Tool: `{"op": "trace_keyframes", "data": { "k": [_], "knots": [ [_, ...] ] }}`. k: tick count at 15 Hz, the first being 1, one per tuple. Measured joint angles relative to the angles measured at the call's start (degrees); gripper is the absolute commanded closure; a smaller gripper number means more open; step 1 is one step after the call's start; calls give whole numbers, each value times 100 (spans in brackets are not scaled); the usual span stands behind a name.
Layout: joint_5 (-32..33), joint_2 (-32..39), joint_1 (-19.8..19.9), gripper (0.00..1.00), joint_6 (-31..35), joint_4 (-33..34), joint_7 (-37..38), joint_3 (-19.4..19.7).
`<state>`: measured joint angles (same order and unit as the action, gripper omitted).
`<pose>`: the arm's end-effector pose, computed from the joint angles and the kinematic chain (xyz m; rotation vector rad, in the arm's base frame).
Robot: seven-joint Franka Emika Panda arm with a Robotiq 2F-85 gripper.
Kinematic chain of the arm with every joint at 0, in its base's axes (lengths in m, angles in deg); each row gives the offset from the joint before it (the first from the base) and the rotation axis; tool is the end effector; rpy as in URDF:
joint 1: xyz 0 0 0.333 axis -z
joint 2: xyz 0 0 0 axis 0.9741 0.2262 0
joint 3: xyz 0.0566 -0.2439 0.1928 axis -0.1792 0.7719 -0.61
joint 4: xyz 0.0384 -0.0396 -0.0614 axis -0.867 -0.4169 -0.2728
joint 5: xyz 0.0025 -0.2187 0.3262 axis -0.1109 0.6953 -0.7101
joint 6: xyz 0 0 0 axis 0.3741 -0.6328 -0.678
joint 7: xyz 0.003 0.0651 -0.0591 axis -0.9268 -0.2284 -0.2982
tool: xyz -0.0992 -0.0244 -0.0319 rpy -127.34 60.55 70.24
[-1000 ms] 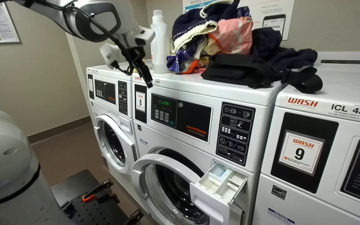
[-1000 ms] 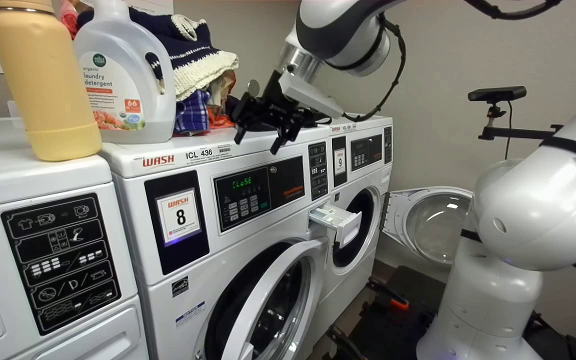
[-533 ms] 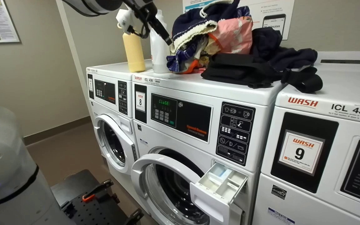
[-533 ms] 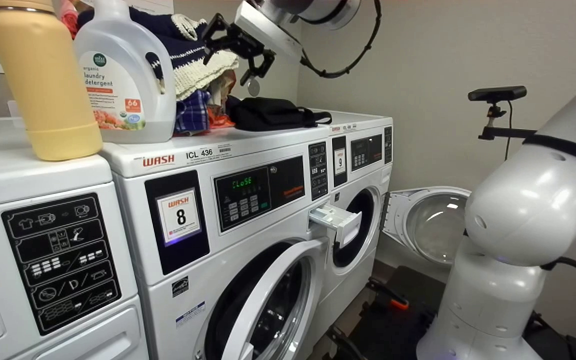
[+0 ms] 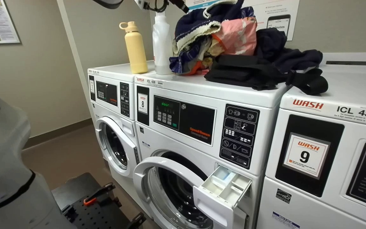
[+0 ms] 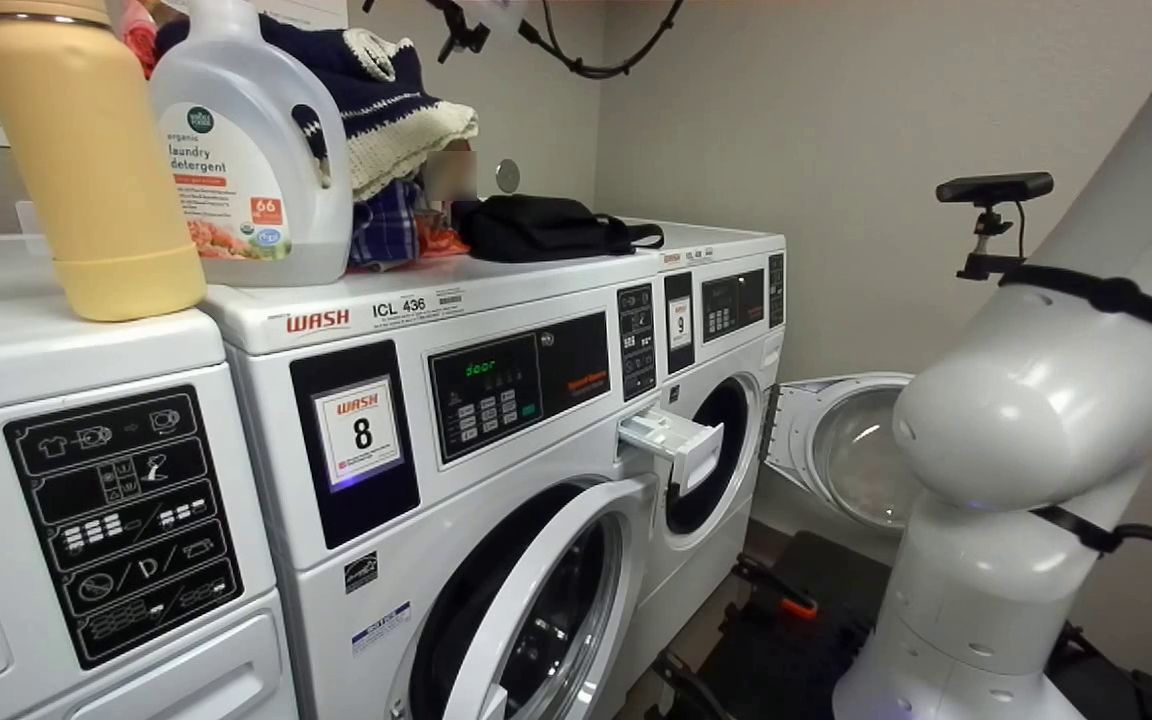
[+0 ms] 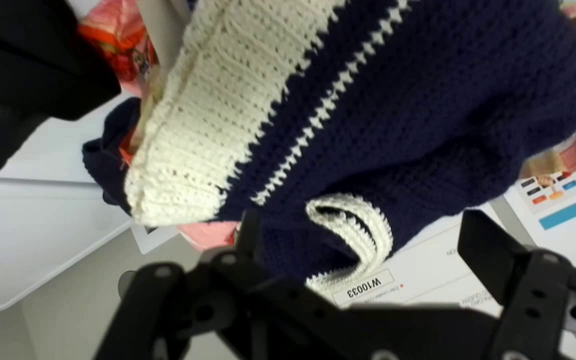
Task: Move the dark blue and white jersey to the right
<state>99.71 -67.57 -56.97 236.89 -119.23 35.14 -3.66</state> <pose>0.5287 0.0793 0.7090 -2.4142 0.8337 -1.4757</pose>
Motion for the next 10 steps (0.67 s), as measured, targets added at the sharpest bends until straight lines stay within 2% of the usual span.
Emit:
{"op": "trace_keyframes", "data": {
  "k": [3, 5, 7, 10],
  "knots": [
    [1057, 452, 480, 0, -13, 646, 924, -446],
    [1713, 802, 653, 0, -104, 1028, 1424, -660],
    [2238, 1186, 684, 0, -273, 1392, 1816, -799],
    [2614, 1811, 596, 0, -583, 1923, 2103, -941]
  ]
}}
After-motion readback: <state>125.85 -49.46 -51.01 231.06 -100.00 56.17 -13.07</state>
